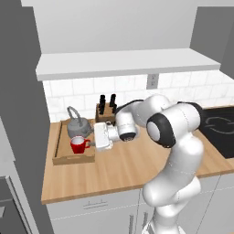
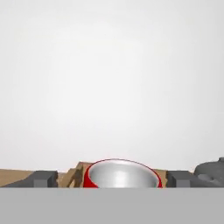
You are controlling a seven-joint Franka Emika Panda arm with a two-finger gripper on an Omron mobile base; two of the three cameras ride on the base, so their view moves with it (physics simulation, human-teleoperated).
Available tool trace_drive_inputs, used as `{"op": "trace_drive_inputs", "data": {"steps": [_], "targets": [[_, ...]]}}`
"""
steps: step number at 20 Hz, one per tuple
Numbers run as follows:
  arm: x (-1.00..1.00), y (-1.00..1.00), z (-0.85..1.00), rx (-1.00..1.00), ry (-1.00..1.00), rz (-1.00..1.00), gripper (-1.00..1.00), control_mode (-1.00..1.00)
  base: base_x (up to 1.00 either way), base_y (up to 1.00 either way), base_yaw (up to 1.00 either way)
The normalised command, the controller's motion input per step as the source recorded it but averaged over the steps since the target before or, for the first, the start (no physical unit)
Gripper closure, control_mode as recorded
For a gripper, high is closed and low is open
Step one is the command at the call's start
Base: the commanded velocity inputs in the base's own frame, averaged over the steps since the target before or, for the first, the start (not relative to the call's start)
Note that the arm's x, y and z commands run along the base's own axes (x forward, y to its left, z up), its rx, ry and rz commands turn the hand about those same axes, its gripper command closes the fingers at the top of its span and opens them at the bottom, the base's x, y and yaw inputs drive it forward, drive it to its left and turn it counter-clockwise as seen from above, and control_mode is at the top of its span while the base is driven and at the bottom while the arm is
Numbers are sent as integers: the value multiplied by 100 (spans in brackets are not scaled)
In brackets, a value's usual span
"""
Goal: Pick the kettle from the counter and place it on the tray. Then pick the mug from the cabinet and place it on the tray. Then close the cabinet doors.
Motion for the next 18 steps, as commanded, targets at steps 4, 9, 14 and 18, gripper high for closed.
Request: {"op": "trace_drive_inputs", "data": {"steps": [4,9,14,18], "targets": [[-45,0,66,0,-5,-9,-100,-100,0,0,0],[-60,-4,65,0,-8,-13,-100,-100,0,0,0],[-55,-21,74,0,-10,-14,-100,-100,0,0,0],[-22,-47,73,0,-1,-18,-100,-100,0,0,0]]}}
